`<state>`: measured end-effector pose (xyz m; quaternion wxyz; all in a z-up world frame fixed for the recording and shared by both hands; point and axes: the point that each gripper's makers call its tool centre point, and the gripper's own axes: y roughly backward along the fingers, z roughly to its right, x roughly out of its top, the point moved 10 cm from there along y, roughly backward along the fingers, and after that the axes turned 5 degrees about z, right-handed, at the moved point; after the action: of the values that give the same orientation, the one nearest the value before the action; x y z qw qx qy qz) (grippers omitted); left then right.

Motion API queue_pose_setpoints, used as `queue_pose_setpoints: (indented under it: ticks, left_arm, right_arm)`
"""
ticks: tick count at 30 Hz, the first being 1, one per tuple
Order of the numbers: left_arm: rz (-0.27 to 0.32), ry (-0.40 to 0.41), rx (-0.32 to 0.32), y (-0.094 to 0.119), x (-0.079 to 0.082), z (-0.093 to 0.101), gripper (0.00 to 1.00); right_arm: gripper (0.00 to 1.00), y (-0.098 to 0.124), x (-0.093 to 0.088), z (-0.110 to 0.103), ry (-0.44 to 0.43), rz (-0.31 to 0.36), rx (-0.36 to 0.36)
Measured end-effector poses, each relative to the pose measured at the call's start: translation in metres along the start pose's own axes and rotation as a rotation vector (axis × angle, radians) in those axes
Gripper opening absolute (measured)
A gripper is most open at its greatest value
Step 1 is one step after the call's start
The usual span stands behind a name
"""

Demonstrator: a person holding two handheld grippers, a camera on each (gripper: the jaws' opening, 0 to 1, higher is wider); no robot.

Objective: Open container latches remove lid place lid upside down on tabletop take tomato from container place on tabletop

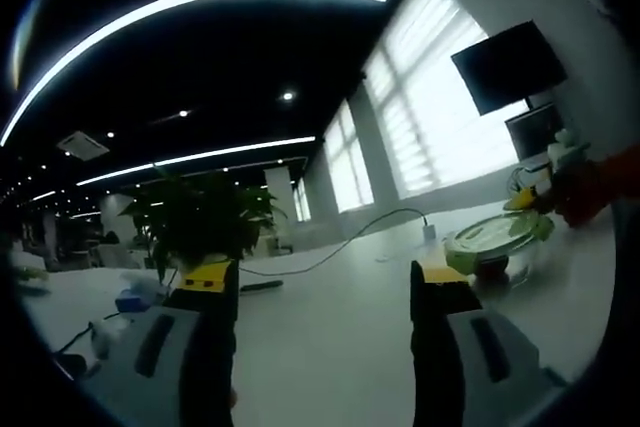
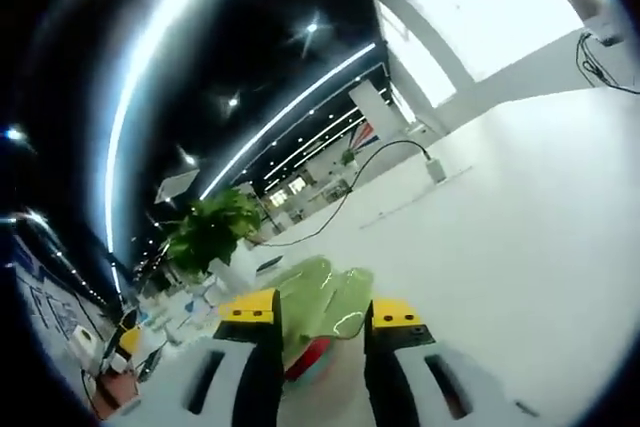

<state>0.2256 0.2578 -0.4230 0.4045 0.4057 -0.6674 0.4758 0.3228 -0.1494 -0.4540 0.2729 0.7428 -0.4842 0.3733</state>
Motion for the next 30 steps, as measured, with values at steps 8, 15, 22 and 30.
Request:
queue_pose_setpoints:
  ticks: [8,15,22,30]
  left_arm:
    - [-0.005,0.005,-0.009,0.000,-0.003,0.002,0.68]
    - [-0.001,0.009,-0.009,0.001,-0.003,0.002,0.68]
    - [0.005,0.012,-0.004,0.004,-0.001,-0.001,0.67]
    - [0.011,0.009,0.005,0.008,0.003,-0.007,0.67]
  right_arm:
    - [0.07,0.001,0.014,-0.011,-0.078,0.012,-0.041]
    - [0.02,-0.009,0.026,-0.020,-0.163,0.048,-0.027]
    - [0.01,-0.020,0.048,-0.043,-0.164,0.114,0.052]
    - [0.00,-0.032,0.063,-0.074,-0.150,0.113,0.143]
